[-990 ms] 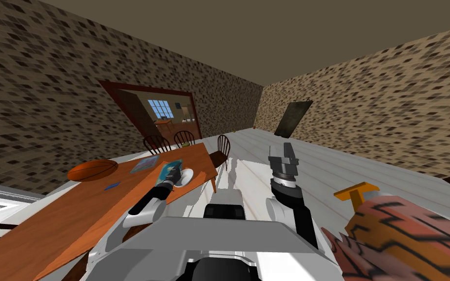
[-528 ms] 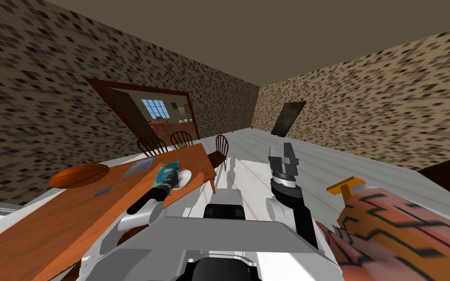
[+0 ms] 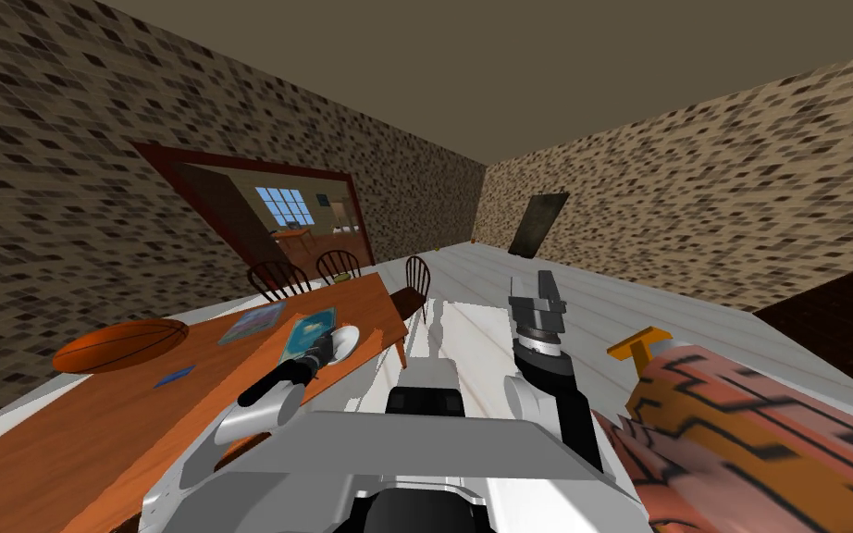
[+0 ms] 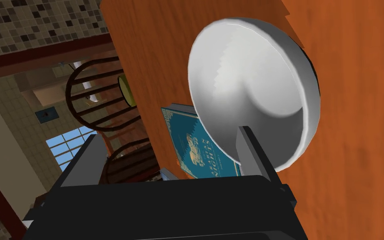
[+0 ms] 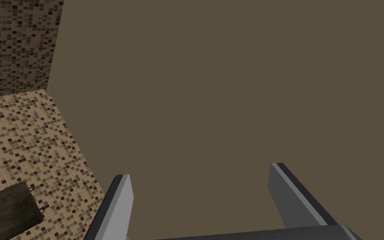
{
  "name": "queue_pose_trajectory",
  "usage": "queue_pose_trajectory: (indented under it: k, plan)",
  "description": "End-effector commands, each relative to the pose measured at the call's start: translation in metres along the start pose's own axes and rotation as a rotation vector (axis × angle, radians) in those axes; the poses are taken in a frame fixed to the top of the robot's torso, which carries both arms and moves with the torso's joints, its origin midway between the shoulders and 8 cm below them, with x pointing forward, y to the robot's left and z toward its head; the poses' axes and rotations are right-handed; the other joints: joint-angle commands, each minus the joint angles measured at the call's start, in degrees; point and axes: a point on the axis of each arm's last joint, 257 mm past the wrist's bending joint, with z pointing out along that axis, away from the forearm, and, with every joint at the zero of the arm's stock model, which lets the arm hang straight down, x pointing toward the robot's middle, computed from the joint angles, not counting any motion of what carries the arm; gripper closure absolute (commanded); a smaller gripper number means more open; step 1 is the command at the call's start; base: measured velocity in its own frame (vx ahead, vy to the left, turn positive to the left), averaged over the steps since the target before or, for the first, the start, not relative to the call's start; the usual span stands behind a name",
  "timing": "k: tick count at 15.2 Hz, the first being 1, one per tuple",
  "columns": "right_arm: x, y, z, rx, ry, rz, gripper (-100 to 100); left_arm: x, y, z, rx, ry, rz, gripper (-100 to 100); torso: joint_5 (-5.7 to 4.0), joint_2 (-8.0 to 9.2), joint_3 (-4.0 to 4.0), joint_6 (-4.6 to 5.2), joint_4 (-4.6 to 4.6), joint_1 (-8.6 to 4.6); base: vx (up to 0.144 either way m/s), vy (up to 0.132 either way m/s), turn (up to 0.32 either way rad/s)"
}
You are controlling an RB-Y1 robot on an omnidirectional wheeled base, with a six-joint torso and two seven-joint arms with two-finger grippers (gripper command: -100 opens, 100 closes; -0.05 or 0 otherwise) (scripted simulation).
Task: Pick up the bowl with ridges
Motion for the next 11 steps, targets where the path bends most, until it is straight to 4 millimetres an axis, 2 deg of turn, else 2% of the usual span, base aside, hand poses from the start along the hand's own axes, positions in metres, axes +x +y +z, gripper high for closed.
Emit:
queue_pose_trajectory:
  k: [1,2,3,4,5,7,8,11]
  plan:
    - [0.000,0.000,0.000,0.000,0.000,0.000,0,-0.006,0.014,0.000,-0.053,-0.009,-0.017,-100,0.00,0.00,0.00,0.00,0.00,0.00,0.009,0.008,-0.094]
    - [0.000,0.000,0.000,0.000,0.000,0.000,0,-0.006,0.015,0.000,-0.055,-0.010,-0.017,-100,0.00,-0.01,0.00,0.00,0.00,0.00,0.007,0.009,-0.031]
    - [0.000,0.000,0.000,0.000,0.000,0.000,0,-0.013,0.030,-0.001,-0.103,-0.021,-0.041,-100,0.00,-0.01,0.00,-0.01,0.00,0.01,0.008,0.008,-0.086]
    - [0.000,0.000,0.000,0.000,0.000,0.000,0,-0.013,0.032,-0.001,-0.114,-0.022,-0.041,-100,0.00,-0.01,0.00,0.00,0.00,0.01,0.009,0.007,-0.087]
    - [0.000,0.000,0.000,0.000,0.000,0.000,0,-0.020,0.044,-0.003,-0.151,-0.032,-0.065,-100,0.00,-0.01,-0.01,0.00,0.00,0.01,0.013,0.010,-0.113]
    - [0.000,0.000,0.000,0.000,0.000,0.000,0,-0.020,0.049,-0.003,-0.170,-0.033,-0.065,-100,0.00,-0.02,-0.01,0.00,-0.01,0.02,0.011,0.011,-0.067]
    - [0.000,0.000,0.000,0.000,0.000,0.000,0,-0.026,0.062,-0.005,-0.210,-0.043,-0.090,-100,0.00,-0.02,-0.01,-0.01,0.00,0.02,0.013,0.008,-0.079]
    - [0.000,0.000,0.000,0.000,0.000,0.000,0,-0.031,0.080,-0.010,-0.275,-0.052,-0.114,-100,0.01,-0.04,-0.02,0.00,-0.01,0.02,0.016,0.012,-0.089]
